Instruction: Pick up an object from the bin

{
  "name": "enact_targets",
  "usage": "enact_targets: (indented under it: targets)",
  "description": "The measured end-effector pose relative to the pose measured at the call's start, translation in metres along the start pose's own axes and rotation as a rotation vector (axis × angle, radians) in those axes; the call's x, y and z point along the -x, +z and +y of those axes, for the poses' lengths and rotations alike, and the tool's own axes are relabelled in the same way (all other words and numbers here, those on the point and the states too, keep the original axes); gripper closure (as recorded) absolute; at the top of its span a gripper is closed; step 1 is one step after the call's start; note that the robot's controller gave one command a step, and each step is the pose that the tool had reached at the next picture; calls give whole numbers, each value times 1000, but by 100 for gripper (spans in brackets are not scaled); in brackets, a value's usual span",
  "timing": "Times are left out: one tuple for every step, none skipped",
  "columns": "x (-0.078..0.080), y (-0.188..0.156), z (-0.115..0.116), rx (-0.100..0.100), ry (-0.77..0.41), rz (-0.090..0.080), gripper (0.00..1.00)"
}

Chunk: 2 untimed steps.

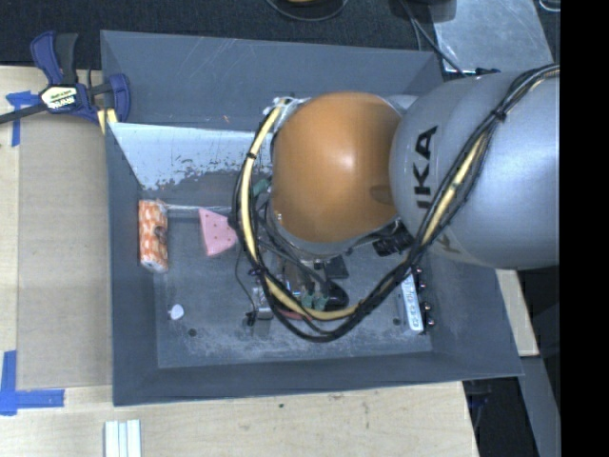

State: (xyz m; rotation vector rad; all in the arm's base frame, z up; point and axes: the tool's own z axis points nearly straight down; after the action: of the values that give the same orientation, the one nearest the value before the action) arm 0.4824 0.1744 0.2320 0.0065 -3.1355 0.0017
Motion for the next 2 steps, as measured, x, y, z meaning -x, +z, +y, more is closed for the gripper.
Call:
enact_targets:
  targets:
    - [2, -5, -1, 2, 5, -9, 0]
    - [76, 32, 1, 0, 56, -3, 0]
